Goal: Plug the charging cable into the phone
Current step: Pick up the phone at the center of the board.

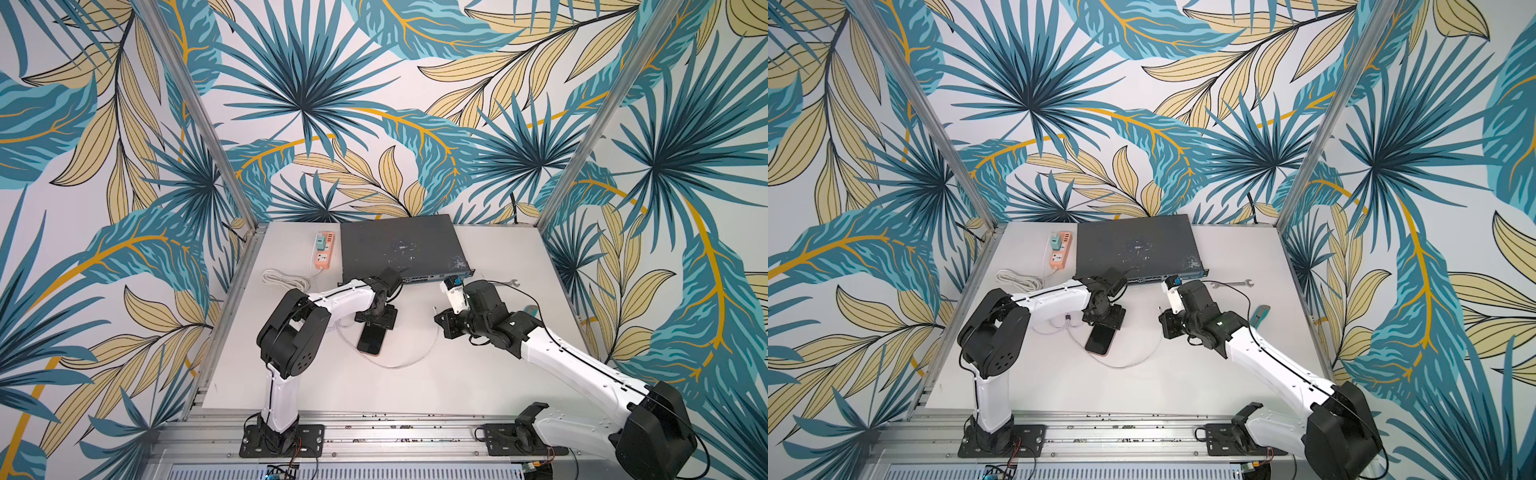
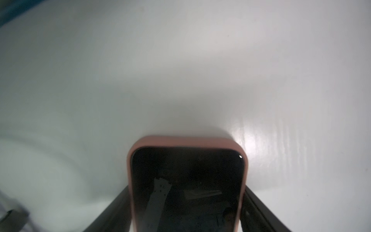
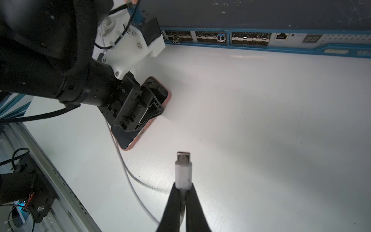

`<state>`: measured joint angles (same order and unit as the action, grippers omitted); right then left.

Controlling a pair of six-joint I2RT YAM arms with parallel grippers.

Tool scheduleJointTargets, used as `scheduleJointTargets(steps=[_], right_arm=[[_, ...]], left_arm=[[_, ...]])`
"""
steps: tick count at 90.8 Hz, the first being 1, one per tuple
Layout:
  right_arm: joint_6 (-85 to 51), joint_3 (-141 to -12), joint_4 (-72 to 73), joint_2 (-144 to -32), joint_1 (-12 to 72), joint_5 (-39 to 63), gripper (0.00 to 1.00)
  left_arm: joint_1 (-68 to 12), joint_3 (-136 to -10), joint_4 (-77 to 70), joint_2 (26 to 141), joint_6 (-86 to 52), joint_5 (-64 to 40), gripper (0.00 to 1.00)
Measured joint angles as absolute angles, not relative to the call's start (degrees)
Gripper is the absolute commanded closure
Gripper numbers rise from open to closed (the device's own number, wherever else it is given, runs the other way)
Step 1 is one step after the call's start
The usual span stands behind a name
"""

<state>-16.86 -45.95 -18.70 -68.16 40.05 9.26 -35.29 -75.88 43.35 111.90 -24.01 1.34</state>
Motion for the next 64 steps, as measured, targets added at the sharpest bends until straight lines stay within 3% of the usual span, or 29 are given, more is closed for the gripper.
scheduleJointTargets(steps=[6,35,64], right_arm=[[-16.49,-46.09,-18.24,-68.20,40.05,8.43,1.00],[-13.39,-49.06,-17.17,-71.20,40.05,5.50,1.00],[-12.34,-52.34,-16.78,-73.52,40.32,6.24,1.00]], left_arm=[[-33.65,-75.35,43.75,111.24,-24.32,-0.91,1.00],[-29.15,-75.48,46.46,110.04,-29.69,-8.23,1.00],[-28.97,-86.59,48.80,110.06,-36.10,-8.23,1.00]])
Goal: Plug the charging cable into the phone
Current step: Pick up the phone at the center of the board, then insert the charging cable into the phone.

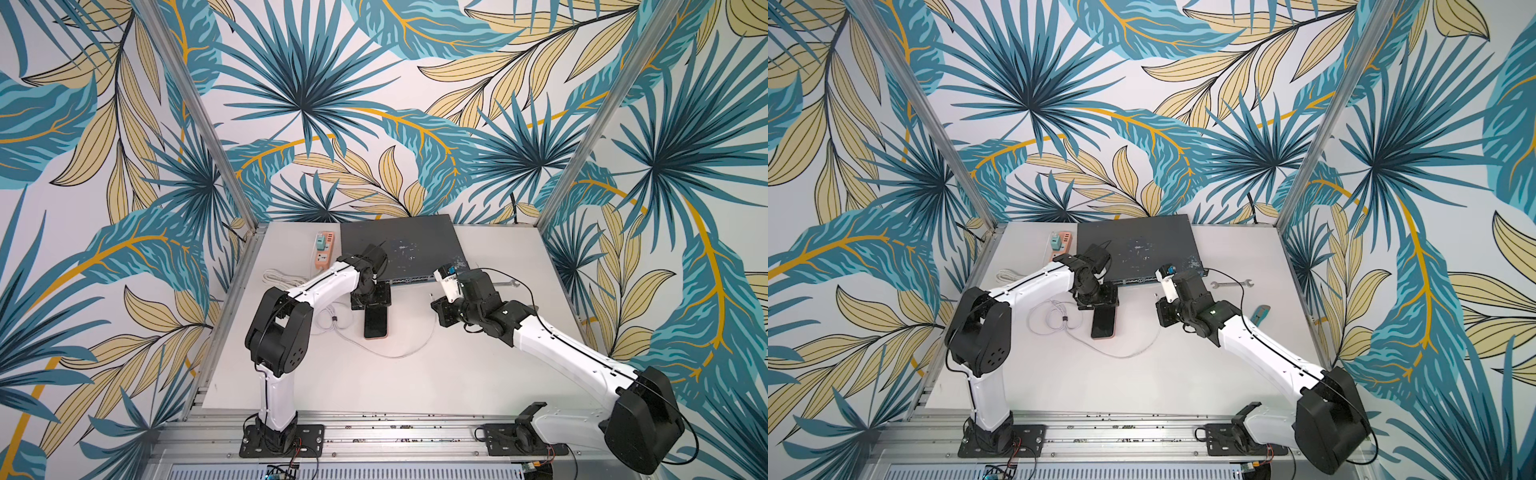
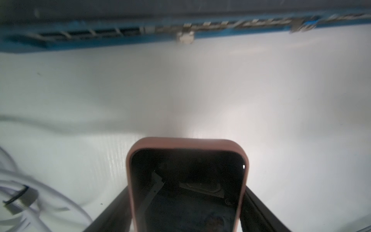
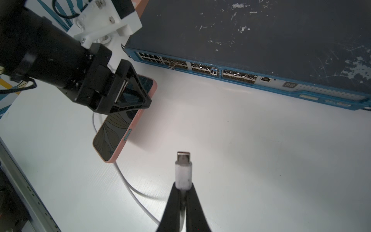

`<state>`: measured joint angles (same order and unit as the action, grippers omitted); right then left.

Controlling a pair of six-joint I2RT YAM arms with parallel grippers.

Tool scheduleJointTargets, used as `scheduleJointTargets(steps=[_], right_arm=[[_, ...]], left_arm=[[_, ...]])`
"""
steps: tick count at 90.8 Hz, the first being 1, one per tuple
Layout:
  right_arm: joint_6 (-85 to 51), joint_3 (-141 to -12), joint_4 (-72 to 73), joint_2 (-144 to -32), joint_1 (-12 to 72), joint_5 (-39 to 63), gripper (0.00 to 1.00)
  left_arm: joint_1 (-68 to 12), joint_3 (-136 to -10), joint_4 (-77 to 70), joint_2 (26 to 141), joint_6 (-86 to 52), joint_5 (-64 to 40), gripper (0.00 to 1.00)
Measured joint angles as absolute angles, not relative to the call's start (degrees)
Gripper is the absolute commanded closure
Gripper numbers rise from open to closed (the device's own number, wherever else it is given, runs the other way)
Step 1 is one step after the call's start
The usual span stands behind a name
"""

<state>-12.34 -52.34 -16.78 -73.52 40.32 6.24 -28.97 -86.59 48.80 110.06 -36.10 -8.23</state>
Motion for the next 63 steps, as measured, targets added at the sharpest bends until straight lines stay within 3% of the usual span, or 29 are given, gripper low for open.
scheduleJointTargets(steps=[31,63], right_arm=[[-6.90,-53.60,-18.81,-73.87,41.12,3.81,1.00],[9.63,-57.41,-23.51,-76.40,41.15,2.24,1.00]], left_arm=[[-28.82,-88.51,49.91,109.40,-50.63,-1.48,1.00],[-27.44,-77.71,54.96,95.94,-69.56,2.42,1.00]])
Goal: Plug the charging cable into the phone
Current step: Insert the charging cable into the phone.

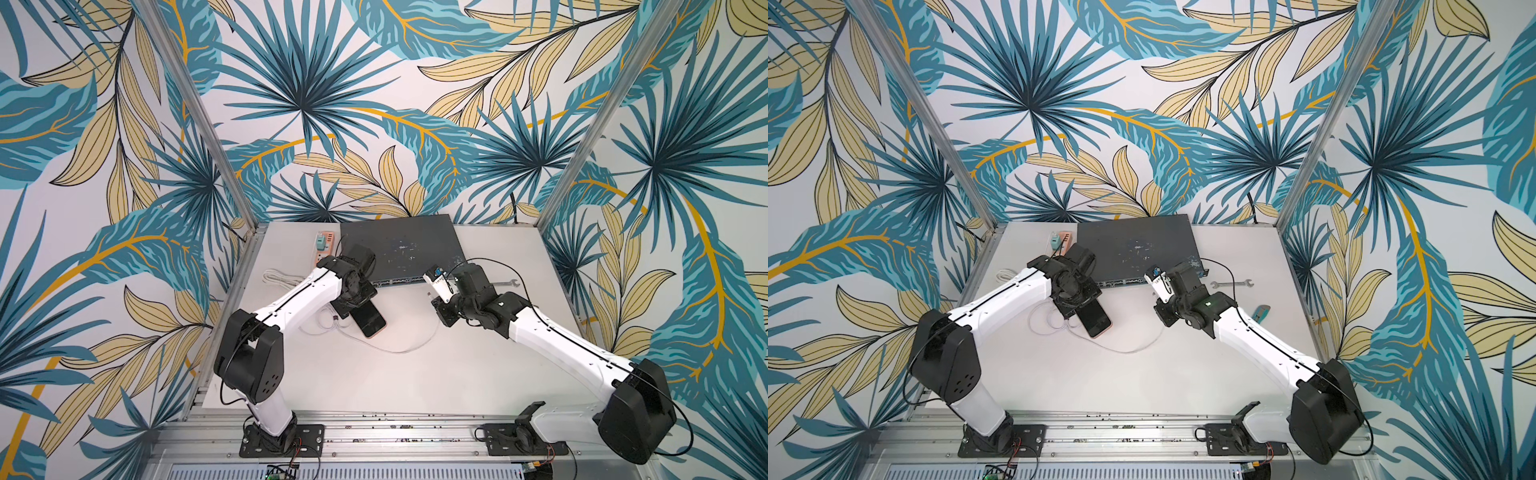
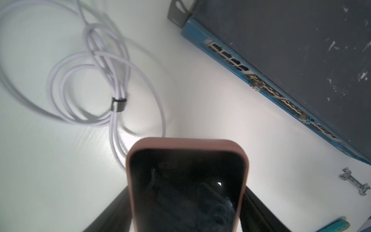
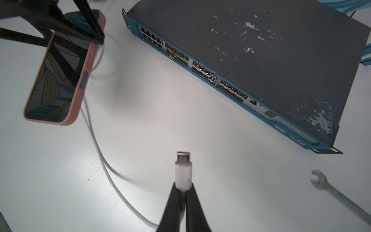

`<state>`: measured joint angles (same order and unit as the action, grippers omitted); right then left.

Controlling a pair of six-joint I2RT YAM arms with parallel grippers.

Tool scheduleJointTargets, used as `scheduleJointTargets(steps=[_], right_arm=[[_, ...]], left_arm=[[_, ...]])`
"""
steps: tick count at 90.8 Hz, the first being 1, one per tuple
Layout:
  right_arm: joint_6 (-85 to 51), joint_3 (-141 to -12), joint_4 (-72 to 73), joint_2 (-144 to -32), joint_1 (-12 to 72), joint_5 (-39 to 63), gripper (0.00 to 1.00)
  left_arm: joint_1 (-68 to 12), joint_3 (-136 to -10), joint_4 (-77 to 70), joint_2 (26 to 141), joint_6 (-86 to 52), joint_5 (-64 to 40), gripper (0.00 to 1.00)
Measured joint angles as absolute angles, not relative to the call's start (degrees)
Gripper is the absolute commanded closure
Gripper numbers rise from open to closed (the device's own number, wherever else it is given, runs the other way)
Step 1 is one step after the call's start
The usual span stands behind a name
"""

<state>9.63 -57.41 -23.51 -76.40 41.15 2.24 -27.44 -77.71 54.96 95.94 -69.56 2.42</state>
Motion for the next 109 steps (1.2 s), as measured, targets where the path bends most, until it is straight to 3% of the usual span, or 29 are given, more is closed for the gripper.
scheduleJointTargets(steps=[21,58,79,109], right_arm=[[14.92,-58.48,-24.82,-77.52,41.15,5.17,1.00],[18.24,-73.30,-31.55,-90.41,43.70,14.15,1.00],[19.14,-78.78,-33.93,-97.91,50.02,14.48,1.00],[19.03,-88.20,-36.99,-105.62,52.90,11.62,1.00]], left_arm=[[-22.31,-76.79,60.69,94.50,-75.35,2.37,1.00],[-18.37,-76.01,64.53,91.83,-81.95,2.39,1.00],[-15.16,-75.90,64.66,91.96,-81.45,1.87,1.00],[-12.27,-75.90,64.55,92.88,-80.36,0.86,1.00]])
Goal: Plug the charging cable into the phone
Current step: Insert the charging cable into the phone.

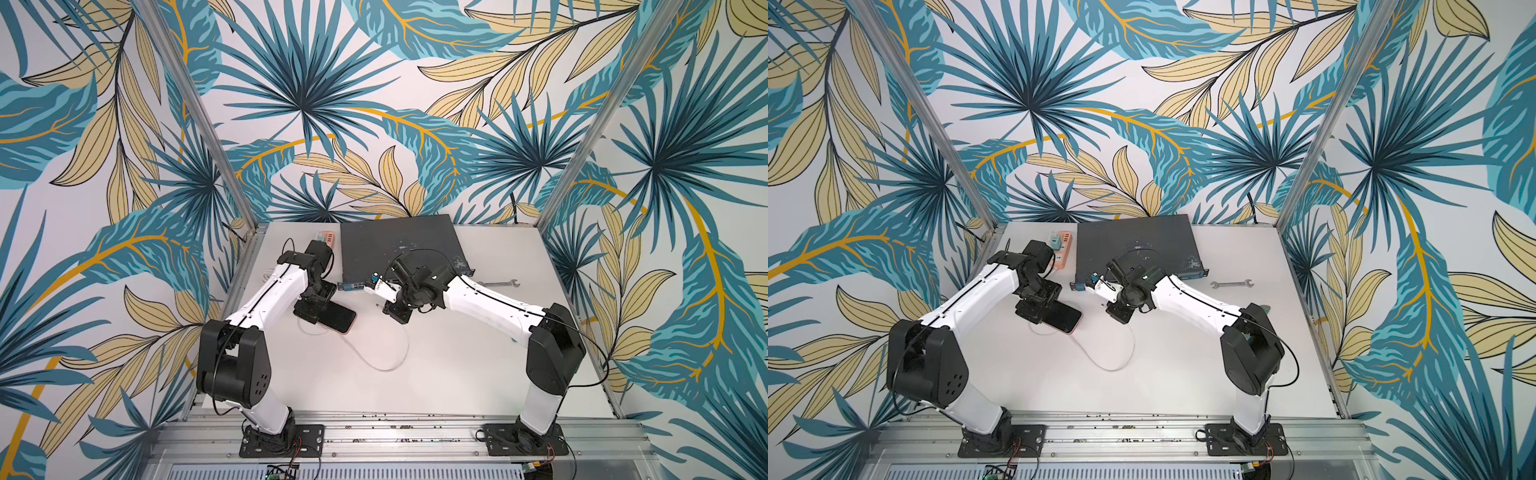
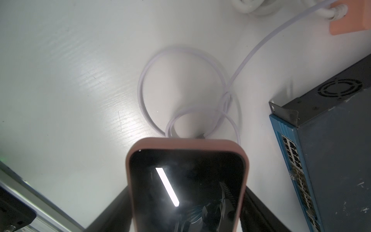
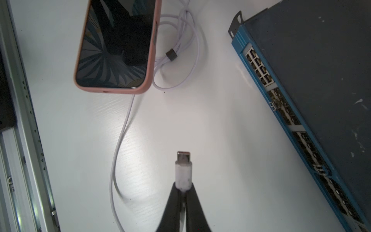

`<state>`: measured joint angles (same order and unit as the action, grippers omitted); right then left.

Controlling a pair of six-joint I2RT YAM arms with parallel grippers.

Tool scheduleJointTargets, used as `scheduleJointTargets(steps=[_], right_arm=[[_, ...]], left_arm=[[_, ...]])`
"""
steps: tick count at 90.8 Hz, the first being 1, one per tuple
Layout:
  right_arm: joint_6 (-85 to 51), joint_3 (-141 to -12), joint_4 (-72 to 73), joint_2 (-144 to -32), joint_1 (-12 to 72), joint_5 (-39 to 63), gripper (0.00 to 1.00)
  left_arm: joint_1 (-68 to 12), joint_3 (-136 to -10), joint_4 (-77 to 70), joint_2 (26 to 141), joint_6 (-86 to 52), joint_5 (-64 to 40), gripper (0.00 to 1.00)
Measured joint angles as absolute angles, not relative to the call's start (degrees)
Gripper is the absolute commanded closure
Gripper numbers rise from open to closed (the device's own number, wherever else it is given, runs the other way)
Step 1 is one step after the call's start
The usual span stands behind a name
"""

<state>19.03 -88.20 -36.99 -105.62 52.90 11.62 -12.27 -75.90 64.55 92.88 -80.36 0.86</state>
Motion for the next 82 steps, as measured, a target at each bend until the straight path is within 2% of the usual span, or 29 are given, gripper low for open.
scheduleJointTargets(steps=[82], right_arm=[[19.75,-94.59,-43.51,-112.27,62.33,4.67,1.00]], left_arm=[[-10.87,-75.50,64.55,92.68,-79.75,0.16,1.00]])
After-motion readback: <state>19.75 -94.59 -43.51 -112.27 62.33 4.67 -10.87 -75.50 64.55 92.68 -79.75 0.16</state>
